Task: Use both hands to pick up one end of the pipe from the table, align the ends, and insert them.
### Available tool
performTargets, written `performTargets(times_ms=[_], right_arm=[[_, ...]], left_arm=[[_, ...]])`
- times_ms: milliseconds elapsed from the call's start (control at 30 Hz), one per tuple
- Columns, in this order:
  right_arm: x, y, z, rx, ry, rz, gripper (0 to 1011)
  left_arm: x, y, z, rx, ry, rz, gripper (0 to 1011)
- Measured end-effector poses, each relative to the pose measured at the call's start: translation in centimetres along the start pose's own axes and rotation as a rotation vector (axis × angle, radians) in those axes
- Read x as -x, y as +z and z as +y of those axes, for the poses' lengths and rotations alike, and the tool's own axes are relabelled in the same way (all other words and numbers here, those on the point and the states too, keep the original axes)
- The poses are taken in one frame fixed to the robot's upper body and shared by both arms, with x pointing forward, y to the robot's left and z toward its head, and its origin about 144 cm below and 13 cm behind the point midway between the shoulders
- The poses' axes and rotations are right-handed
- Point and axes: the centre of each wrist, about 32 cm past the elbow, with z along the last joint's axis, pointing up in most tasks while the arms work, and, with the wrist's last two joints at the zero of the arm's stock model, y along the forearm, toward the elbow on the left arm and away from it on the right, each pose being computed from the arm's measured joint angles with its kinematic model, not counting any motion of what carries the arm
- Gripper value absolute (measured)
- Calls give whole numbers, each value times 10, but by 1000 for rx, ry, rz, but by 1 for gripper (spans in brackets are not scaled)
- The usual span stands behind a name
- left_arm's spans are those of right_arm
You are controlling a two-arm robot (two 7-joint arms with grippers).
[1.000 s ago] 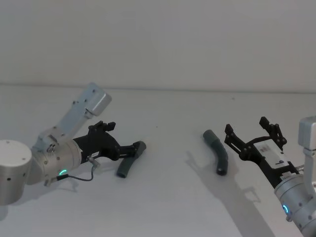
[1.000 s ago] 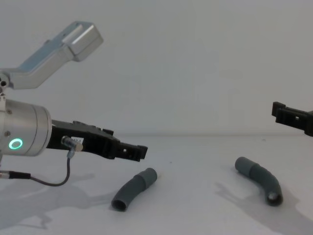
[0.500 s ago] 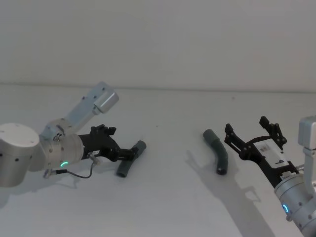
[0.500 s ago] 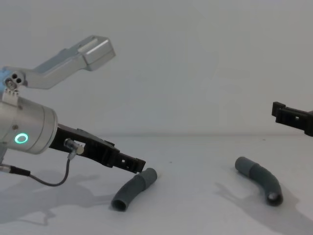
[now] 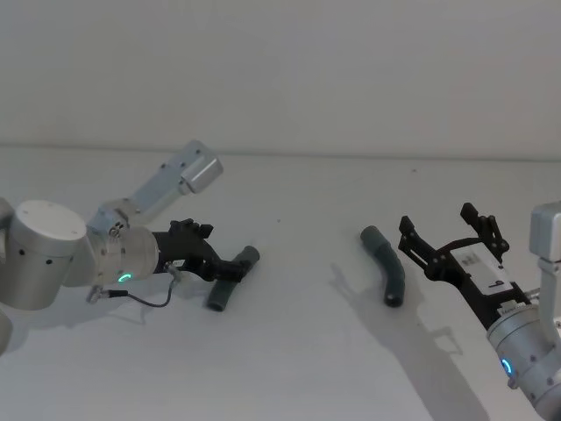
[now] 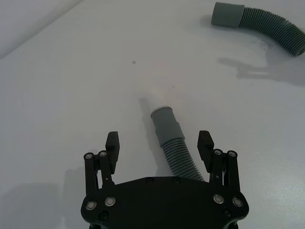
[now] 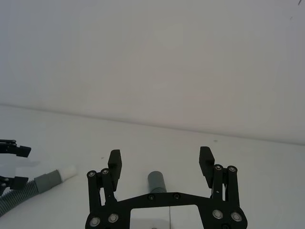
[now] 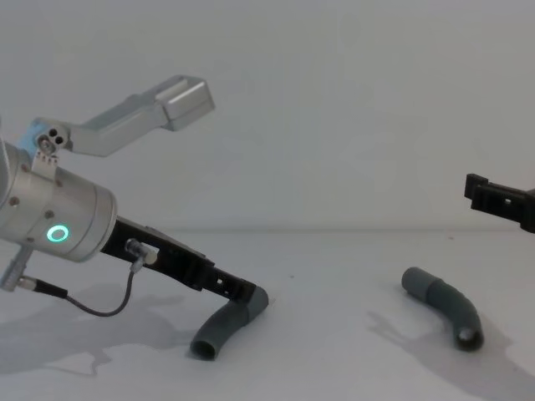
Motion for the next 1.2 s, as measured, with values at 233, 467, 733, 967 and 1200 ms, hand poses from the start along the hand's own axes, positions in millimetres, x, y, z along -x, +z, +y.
performTargets(times_ms=[233, 467, 733, 967, 1200], right_arm=[[0, 0, 0, 0, 0, 0, 1001], [0, 0, 0, 0, 0, 0, 1001], [0, 0, 0, 0, 0, 0, 1001], [0, 0, 0, 0, 0, 0, 1001], [0, 0, 0, 0, 0, 0, 1001]], left_arm=[[-3, 1, -8, -20, -11, 0, 1000], [-5, 1, -16, -33, -16, 1, 1000], [-5, 0, -22, -35, -19, -3, 1000], [-5, 0, -27, -36, -20, -5, 1000], [-4, -1, -30, -39, -23, 0, 1000]])
